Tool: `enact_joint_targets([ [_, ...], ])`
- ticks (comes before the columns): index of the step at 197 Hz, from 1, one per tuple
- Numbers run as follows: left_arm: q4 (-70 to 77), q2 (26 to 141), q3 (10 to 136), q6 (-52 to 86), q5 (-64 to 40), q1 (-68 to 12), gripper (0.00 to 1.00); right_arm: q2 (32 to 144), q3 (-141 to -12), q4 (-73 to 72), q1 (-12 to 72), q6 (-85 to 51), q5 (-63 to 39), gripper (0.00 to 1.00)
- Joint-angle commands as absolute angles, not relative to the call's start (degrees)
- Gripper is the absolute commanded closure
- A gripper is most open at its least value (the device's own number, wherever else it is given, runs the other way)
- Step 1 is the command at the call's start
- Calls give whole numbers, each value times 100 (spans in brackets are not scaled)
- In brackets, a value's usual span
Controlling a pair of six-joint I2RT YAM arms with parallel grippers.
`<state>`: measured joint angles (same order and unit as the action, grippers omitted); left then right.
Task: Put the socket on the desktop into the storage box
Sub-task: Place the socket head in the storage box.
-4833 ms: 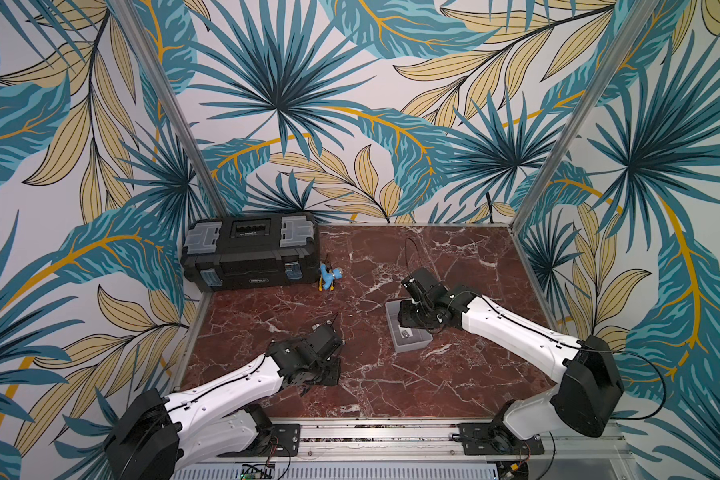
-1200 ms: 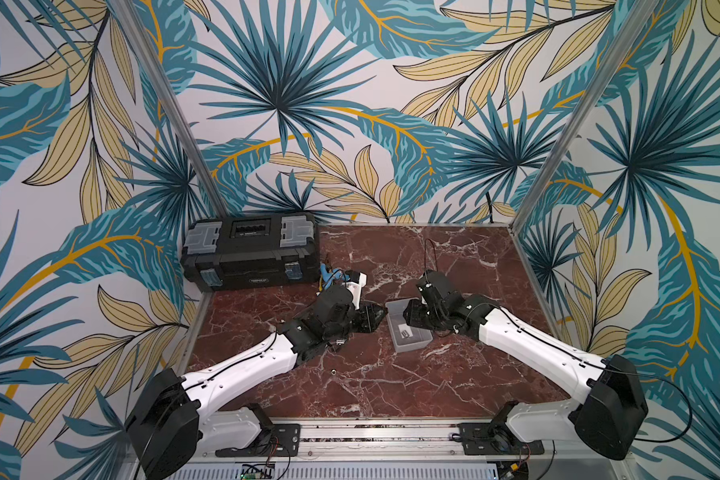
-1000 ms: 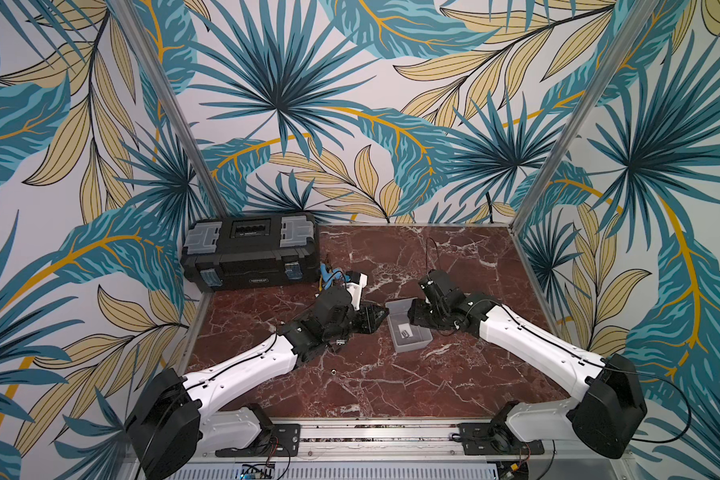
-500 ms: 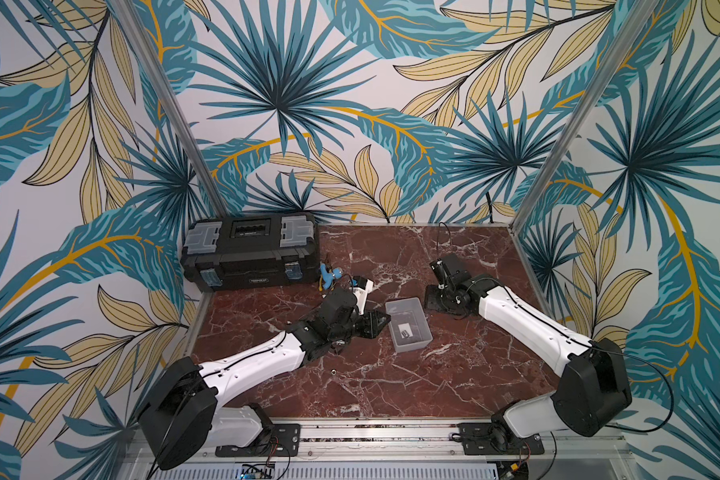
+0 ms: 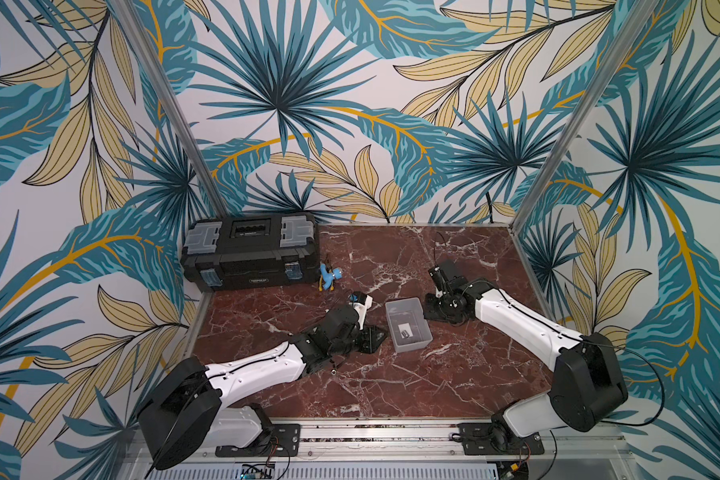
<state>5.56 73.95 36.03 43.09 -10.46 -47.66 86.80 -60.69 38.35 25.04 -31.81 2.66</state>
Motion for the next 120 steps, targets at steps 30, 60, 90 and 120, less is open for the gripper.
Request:
enact_joint_targets([
  [30, 370, 7014, 3621, 4245, -777, -4765, 100, 9023, -5849, 3325, 2747, -3463, -70, 59],
  [60, 421, 7070, 3577, 4245, -822, -4767, 100, 9110, -5871, 3253, 2895, -3604, -1, 60],
  [90, 425, 7163, 3583, 4255, -953, -4764, 100, 9201, -5882, 3252, 3055, -3697, 174, 62],
  [120, 262, 7020, 3554, 4193, -886, -4764, 100, 9271, -5922, 3248, 3239, -3851, 240, 63],
])
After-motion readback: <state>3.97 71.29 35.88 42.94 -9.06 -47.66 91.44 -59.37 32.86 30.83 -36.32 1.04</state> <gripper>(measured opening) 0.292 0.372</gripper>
